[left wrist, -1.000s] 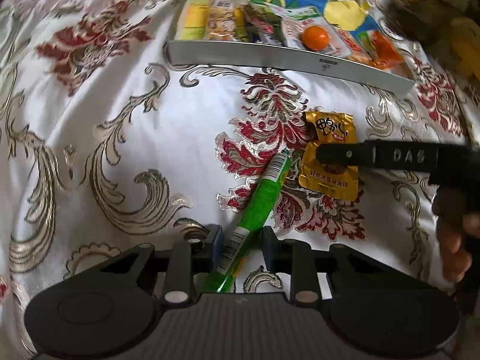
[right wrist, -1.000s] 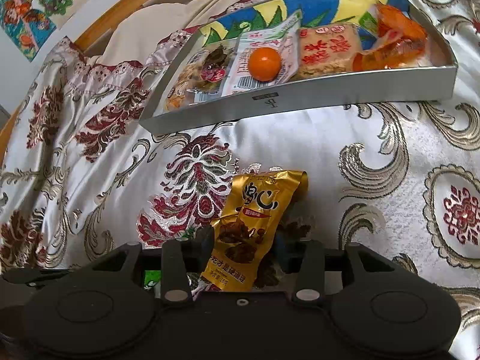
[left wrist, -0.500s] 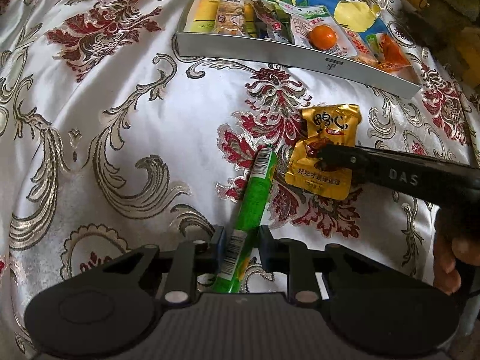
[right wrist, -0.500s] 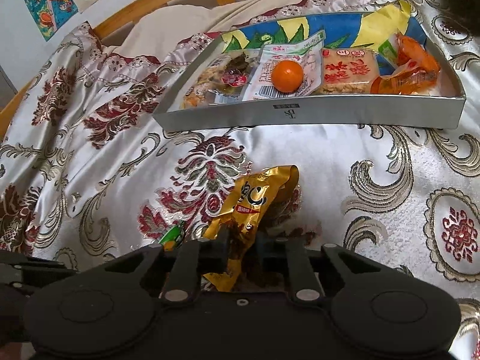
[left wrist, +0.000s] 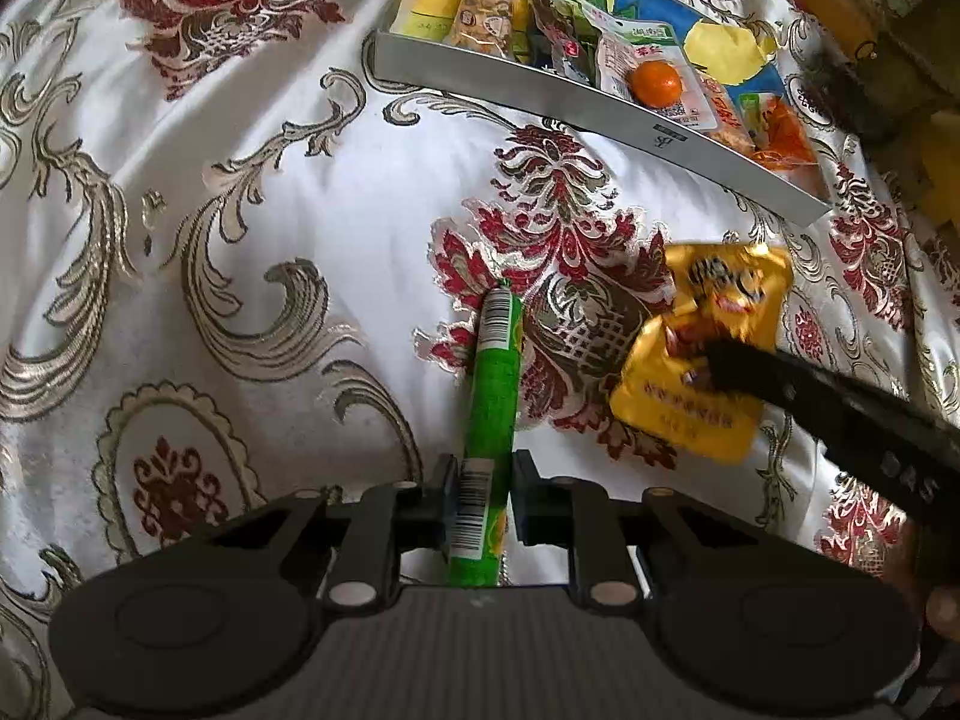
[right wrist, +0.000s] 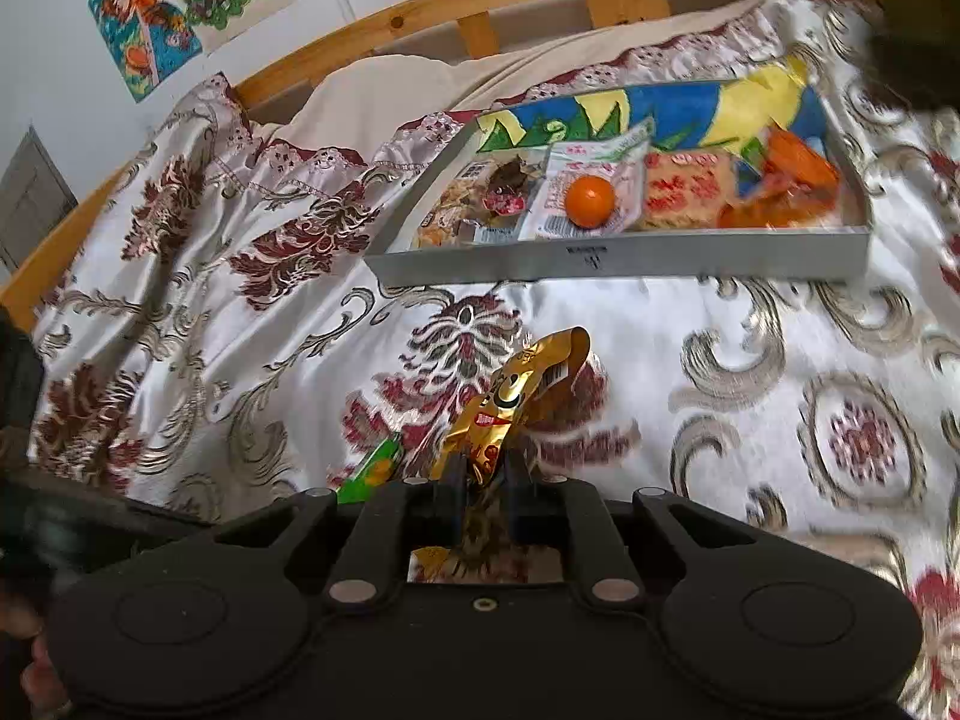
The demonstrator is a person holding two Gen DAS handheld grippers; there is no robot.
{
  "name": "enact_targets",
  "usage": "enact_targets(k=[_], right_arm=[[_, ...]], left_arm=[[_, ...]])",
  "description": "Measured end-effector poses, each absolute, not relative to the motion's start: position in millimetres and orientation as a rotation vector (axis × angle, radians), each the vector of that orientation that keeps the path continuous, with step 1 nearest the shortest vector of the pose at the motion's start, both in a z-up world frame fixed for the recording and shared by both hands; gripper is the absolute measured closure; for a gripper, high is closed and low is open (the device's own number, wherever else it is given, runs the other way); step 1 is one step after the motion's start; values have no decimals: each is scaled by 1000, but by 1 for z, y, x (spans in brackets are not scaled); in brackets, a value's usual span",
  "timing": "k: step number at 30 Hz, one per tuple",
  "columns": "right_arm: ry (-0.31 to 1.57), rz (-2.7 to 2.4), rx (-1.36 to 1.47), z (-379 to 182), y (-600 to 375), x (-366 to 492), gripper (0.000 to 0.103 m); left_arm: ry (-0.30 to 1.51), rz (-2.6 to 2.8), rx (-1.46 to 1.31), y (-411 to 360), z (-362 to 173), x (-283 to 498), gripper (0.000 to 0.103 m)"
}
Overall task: Organize snacks
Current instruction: 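Lift green stick and gold bag and carry both over the tray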
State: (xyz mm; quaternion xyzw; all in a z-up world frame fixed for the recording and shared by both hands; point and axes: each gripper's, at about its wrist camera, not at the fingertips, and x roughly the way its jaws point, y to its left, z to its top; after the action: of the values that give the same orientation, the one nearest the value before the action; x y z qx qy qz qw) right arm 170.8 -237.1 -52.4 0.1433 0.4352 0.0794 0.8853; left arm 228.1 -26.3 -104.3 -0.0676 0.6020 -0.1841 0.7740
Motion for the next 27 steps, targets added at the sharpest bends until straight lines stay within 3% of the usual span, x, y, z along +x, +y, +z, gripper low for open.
enact_targets(k=[20, 27], right_arm=[[878, 145, 334, -50, -244, 166, 90], [838, 143, 345, -44, -244, 164, 90]], left_arm=[[1289, -420, -321, -15, -95, 223, 85], [1166, -429, -302, -16, -76, 219, 85]])
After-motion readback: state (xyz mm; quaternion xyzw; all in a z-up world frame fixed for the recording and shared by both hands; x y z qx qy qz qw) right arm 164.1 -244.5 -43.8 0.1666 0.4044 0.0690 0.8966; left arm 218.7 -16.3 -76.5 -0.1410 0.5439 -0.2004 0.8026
